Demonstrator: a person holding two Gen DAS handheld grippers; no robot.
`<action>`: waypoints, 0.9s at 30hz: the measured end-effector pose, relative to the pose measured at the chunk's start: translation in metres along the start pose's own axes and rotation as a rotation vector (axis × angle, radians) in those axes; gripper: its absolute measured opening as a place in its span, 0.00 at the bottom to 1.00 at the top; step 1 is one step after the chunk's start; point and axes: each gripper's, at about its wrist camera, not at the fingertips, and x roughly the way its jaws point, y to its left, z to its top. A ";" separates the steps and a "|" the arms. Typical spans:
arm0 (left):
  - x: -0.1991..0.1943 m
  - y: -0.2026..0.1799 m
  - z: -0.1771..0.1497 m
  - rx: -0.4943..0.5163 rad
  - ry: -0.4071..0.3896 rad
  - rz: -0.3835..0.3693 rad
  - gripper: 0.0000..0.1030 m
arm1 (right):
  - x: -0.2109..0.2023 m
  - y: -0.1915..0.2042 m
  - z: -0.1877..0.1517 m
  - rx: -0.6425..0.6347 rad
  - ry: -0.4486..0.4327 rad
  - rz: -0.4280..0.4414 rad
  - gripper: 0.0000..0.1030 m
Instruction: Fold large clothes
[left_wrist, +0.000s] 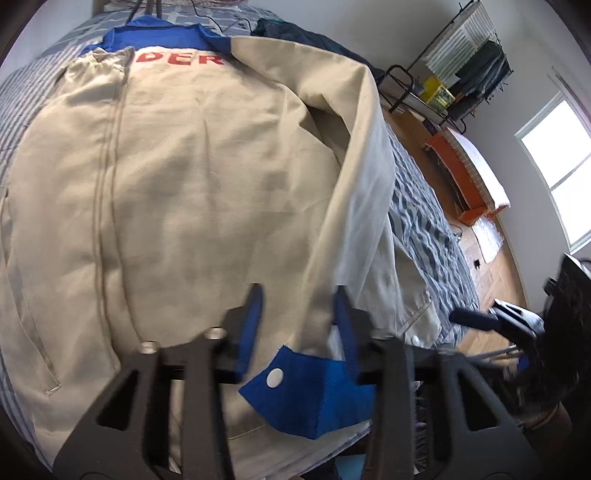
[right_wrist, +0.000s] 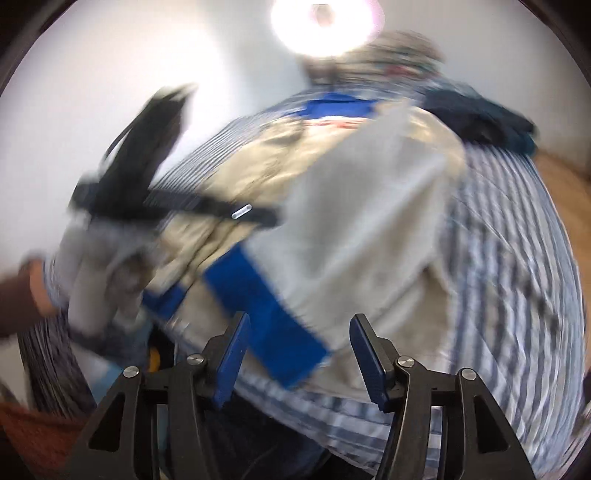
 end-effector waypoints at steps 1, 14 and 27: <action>0.001 -0.001 -0.002 0.005 0.007 -0.004 0.09 | 0.004 -0.009 0.000 0.041 0.009 0.004 0.57; -0.006 0.018 -0.040 -0.125 -0.016 -0.074 0.02 | 0.076 -0.029 0.009 0.264 0.097 0.134 0.01; 0.018 -0.013 -0.078 -0.114 0.052 -0.137 0.02 | 0.035 -0.009 0.010 0.131 0.085 -0.009 0.00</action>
